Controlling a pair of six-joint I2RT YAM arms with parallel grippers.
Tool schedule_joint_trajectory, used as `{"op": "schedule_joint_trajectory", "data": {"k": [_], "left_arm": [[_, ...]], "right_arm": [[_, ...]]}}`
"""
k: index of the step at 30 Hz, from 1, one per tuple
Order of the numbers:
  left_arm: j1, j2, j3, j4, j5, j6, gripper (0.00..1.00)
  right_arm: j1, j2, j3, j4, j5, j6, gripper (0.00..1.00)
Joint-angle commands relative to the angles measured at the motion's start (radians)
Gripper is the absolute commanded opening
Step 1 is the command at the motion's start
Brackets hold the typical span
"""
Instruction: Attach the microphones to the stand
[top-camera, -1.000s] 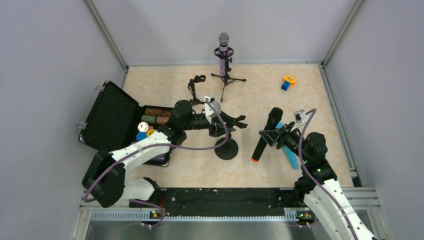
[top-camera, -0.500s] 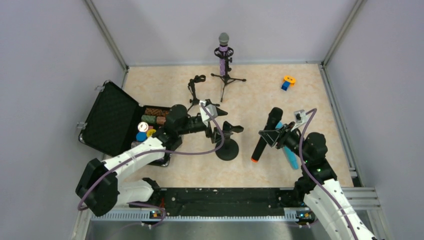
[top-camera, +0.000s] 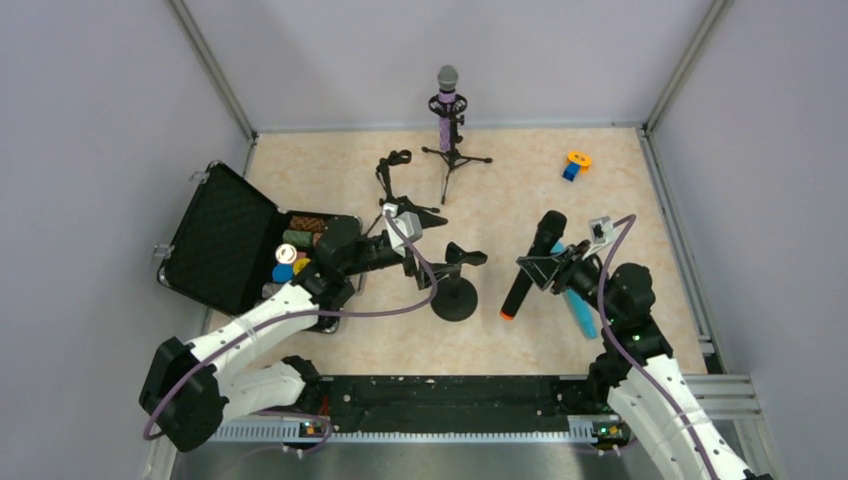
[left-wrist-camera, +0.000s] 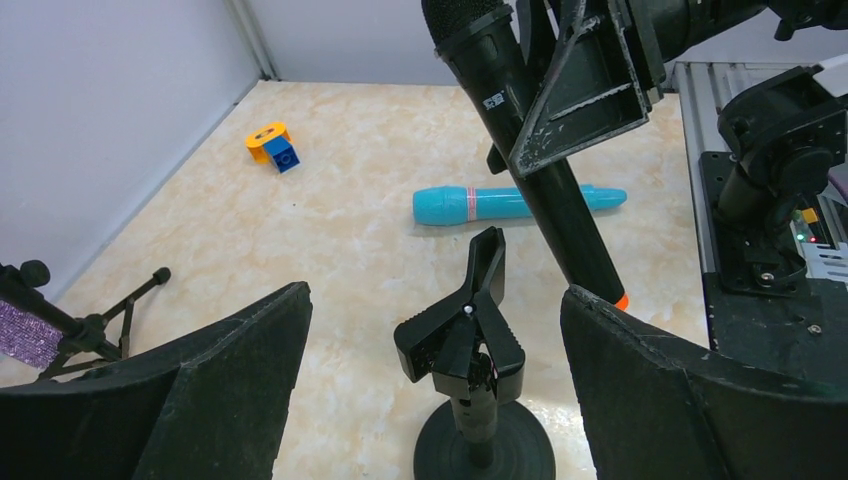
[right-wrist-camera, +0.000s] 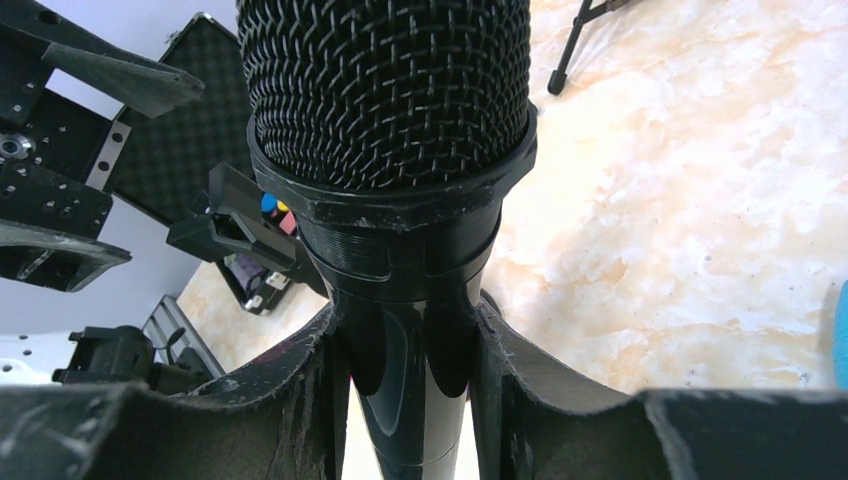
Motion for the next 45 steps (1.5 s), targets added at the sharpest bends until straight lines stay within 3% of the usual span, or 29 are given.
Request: {"op": "schedule_joint_trajectory", "data": {"k": [1, 8, 24, 36, 45], "left_arm": [[-0.003, -0.050, -0.005, 0.003, 0.038, 0.006, 0.99], [-0.003, -0.095, -0.043, -0.037, 0.032, -0.021, 0.99], [-0.003, -0.162, -0.182, 0.042, -0.037, -0.148, 0.99], [-0.002, -0.112, -0.150, 0.055, -0.010, -0.154, 0.95], [0.004, -0.076, -0.085, 0.032, 0.033, -0.062, 0.96]], "right_arm": [[0.009, 0.010, 0.056, 0.107, -0.014, 0.011, 0.00], [0.008, 0.030, 0.091, 0.097, -0.028, -0.039, 0.00], [0.008, 0.098, 0.114, 0.106, -0.107, -0.068, 0.00], [0.008, 0.073, 0.113, 0.113, -0.112, -0.076, 0.00], [0.008, 0.049, 0.121, 0.176, -0.124, -0.115, 0.00]]}}
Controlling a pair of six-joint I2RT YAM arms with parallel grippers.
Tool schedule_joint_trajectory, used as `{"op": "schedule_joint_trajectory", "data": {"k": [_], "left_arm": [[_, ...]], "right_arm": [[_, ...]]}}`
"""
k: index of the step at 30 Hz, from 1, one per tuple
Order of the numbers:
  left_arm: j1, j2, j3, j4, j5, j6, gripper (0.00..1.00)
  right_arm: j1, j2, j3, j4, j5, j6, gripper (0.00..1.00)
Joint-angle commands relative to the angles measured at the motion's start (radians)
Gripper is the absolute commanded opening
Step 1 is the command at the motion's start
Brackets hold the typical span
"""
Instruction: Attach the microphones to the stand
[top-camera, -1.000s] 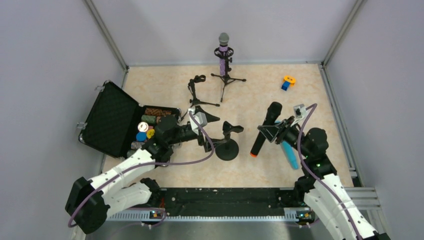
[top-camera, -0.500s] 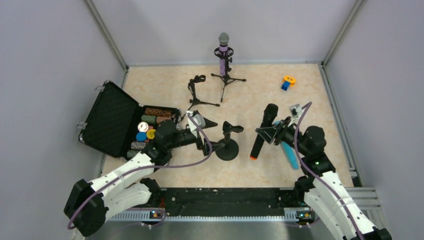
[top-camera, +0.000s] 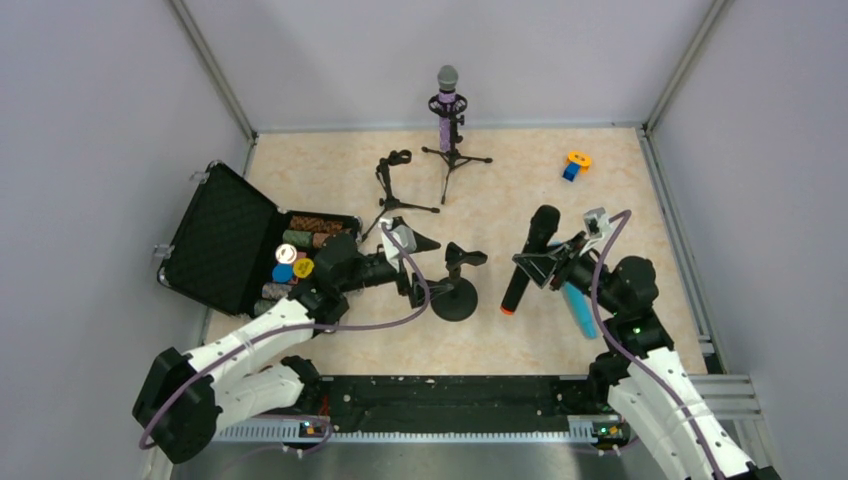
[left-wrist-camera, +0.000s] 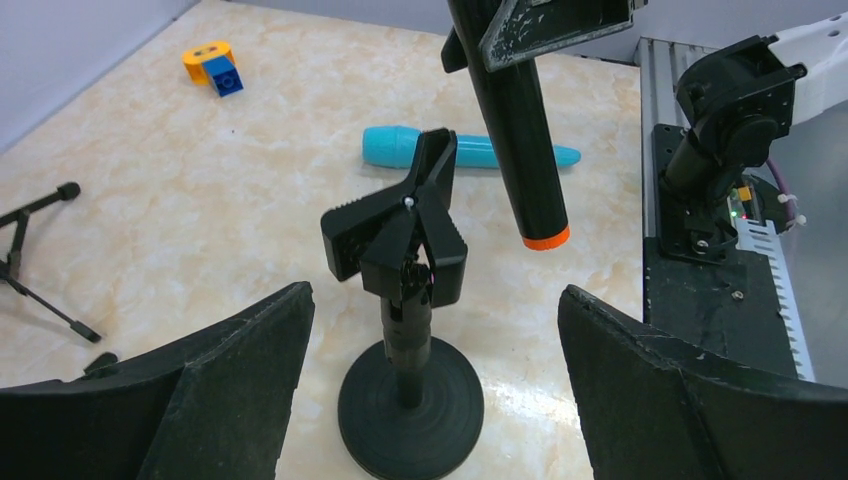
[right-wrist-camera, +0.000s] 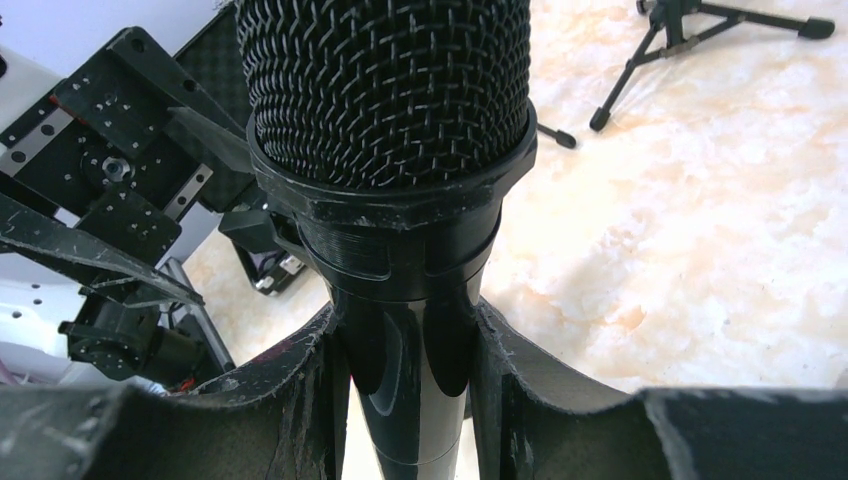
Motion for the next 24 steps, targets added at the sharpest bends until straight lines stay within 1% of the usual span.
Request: {"op": "schedule_joint_trajectory", "data": {"k": [1, 9, 15, 18, 22, 24], "left_arm": [[0.004, 0.016, 0.079, 0.031, 0.031, 0.065, 0.96], [0.016, 0.075, 0.178, -0.027, 0.046, 0.122, 0.94], [0.035, 0.126, 0.231, -0.041, 0.074, 0.140, 0.94], [0.057, 0.159, 0.256, -0.043, 0.144, 0.143, 0.94], [0.076, 0.202, 0.283, -0.043, 0.253, 0.144, 0.97], [0.079, 0.227, 0.295, -0.043, 0.298, 0.145, 0.98]], "right_arm": [[0.008, -0.012, 0.071, 0.123, -0.024, -0.049, 0.00], [0.009, 0.031, 0.125, 0.169, -0.061, -0.138, 0.00], [0.008, 0.050, 0.123, 0.264, -0.086, -0.140, 0.00], [0.008, 0.052, 0.114, 0.314, -0.096, -0.142, 0.00], [0.008, 0.055, 0.097, 0.378, -0.087, -0.137, 0.00], [0.009, 0.064, 0.097, 0.407, -0.097, -0.135, 0.00]]}}
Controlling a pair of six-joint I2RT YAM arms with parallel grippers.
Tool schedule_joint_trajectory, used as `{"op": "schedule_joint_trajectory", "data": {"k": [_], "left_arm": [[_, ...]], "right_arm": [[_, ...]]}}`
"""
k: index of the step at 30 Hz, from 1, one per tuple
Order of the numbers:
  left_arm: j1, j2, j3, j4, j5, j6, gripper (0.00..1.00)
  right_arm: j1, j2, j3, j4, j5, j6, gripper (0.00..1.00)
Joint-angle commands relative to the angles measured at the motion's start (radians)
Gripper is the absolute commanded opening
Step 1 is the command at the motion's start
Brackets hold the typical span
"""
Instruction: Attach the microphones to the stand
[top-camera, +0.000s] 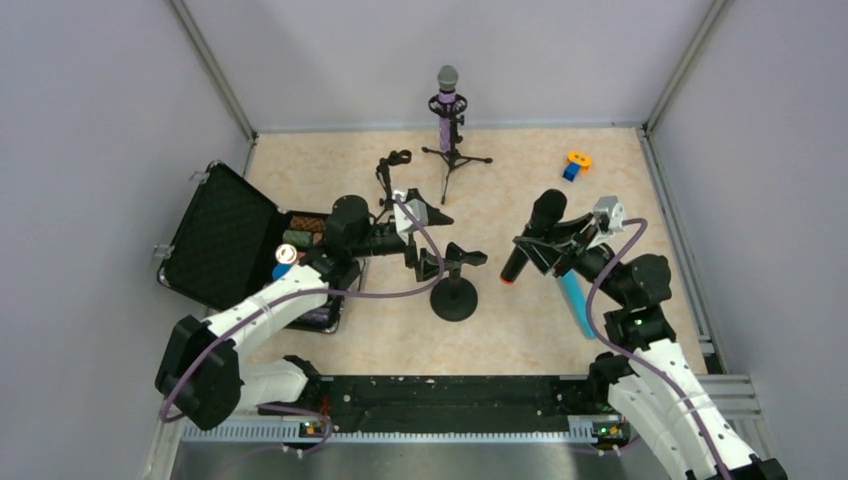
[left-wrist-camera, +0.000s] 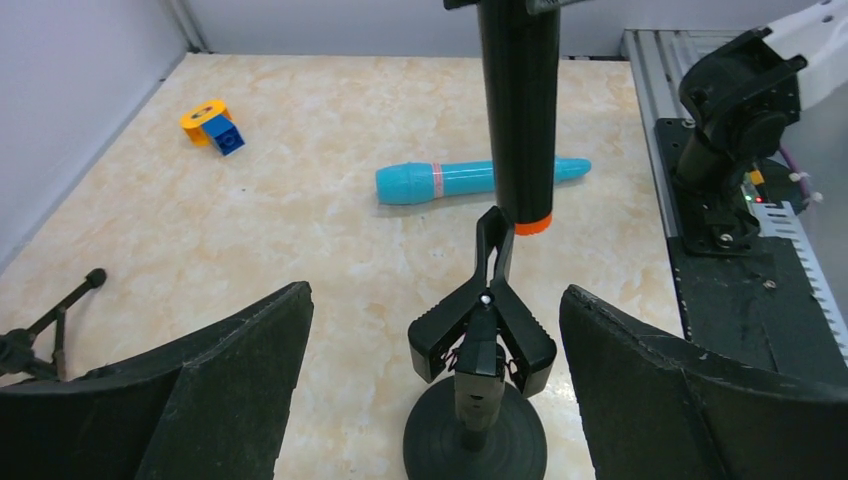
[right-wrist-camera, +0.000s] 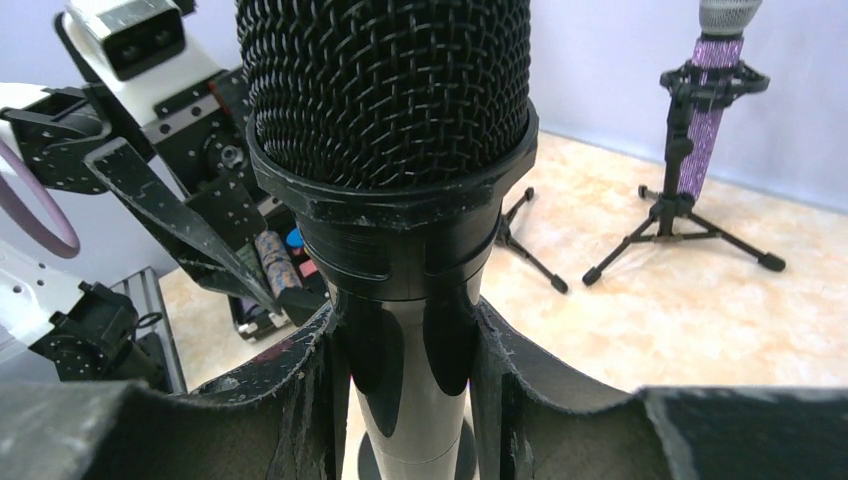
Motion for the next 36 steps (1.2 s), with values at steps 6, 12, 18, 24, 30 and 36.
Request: {"op": "schedule_joint_trajectory", "data": {"k": [6, 12, 18, 24, 30, 36], "left_arm": [[0.011, 0.072, 0.066, 0.036, 0.218, 0.019, 0.97], [0.011, 0.083, 0.053, 0.060, 0.202, -0.006, 0.95], [0.008, 0.072, 0.019, 0.082, 0.171, -0.010, 0.94], [-0.002, 0.083, 0.010, 0.095, 0.155, -0.012, 0.93], [-0.013, 0.098, 0.010, 0.097, 0.159, -0.005, 0.92], [-0.024, 0.107, -0.002, 0.084, 0.133, 0.028, 0.89]], "right_arm": [[0.008, 0.038, 0.017, 0.286, -0.060, -0.008, 0.00], [0.008, 0.058, 0.001, 0.392, -0.054, 0.036, 0.00], [0.023, 0.093, 0.006, 0.413, -0.054, 0.064, 0.00], [0.047, 0.116, 0.004, 0.409, -0.037, 0.065, 0.00], [0.080, 0.133, 0.001, 0.401, -0.014, 0.058, 0.00], [0.089, 0.138, -0.005, 0.382, -0.001, 0.040, 0.00]]}}
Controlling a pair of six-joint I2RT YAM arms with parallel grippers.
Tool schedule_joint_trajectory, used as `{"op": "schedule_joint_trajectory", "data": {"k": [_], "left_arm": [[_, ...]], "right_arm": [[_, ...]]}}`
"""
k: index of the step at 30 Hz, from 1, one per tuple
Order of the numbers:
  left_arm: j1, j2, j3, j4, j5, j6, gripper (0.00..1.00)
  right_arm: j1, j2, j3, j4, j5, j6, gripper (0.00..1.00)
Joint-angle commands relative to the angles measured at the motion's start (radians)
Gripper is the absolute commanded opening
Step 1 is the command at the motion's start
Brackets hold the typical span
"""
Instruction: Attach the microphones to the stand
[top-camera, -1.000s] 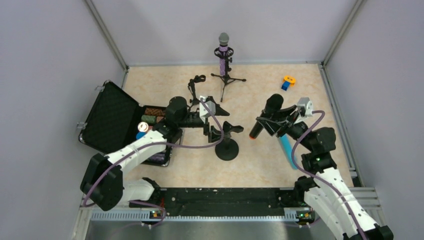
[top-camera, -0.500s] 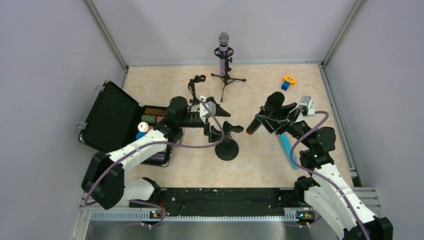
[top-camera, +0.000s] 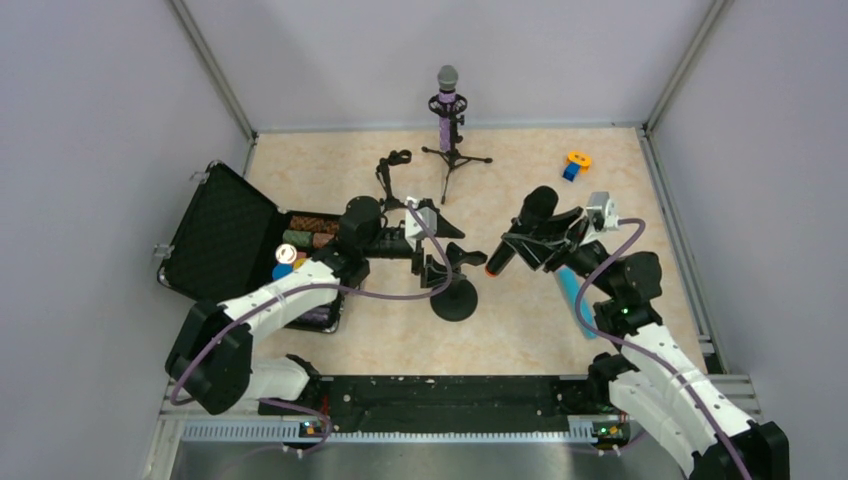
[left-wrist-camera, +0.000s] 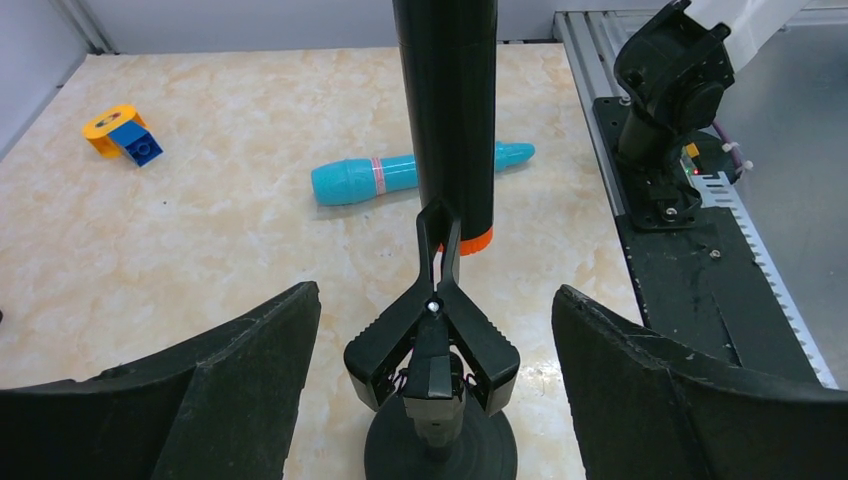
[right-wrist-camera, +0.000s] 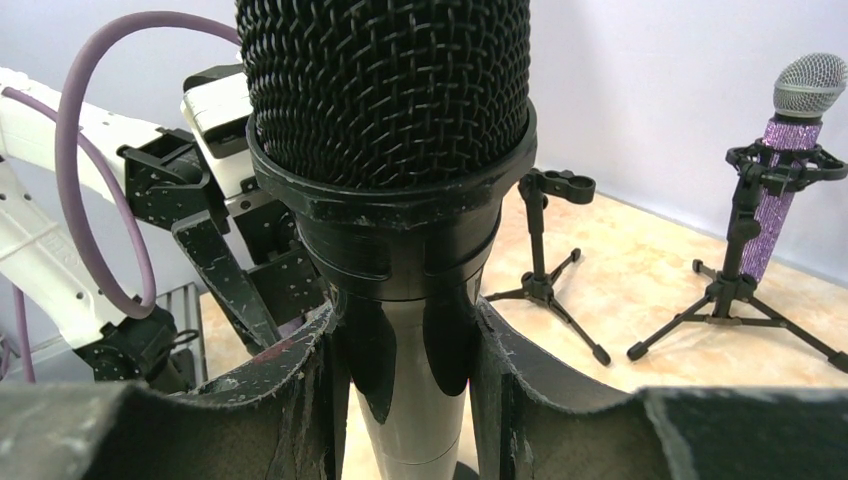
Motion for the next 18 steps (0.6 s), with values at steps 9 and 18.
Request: {"op": "schedule_joint_trajectory", "data": {"k": [9, 18], "left_arm": [[-0.008, 0.004, -0.023, 0.014, -0.062, 0.028, 0.02], [-0.008, -0.018, -0.050, 0.057, -0.055, -0.011, 0.00]], "right_arm": [[0.047, 0.036, -0.008, 0.098, 0.049, -0.024, 0.00], [0.237, 0.148, -0.005, 0.159, 0.219, -0.165, 0.00]]}}
